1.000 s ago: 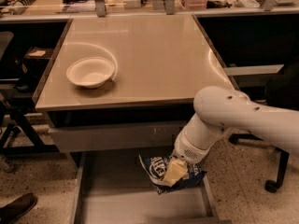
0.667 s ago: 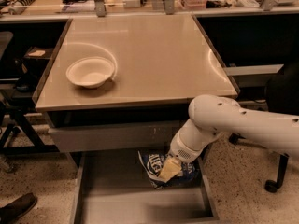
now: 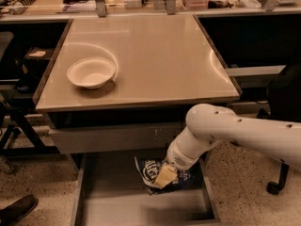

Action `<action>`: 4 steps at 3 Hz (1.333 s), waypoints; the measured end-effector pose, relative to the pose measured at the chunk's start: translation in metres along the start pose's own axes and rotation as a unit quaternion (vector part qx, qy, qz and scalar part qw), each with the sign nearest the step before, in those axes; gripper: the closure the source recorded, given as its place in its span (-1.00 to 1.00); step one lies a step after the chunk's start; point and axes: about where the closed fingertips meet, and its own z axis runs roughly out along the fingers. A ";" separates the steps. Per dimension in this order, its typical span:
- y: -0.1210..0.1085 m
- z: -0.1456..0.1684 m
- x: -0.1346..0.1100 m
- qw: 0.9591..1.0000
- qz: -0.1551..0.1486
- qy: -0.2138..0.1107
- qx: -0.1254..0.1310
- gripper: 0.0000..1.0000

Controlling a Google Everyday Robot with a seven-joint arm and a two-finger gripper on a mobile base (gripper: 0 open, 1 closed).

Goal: Place blue chip bag into middle drawer

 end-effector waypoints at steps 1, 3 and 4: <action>-0.007 0.063 -0.026 0.999 0.019 -0.046 -0.006 1.00; 0.009 0.110 -0.005 0.998 0.045 -0.048 -0.021 1.00; 0.009 0.111 -0.005 0.998 0.045 -0.049 -0.021 1.00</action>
Offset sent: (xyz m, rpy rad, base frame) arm 0.0246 0.0669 -0.0690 0.1316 -0.0156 -0.0804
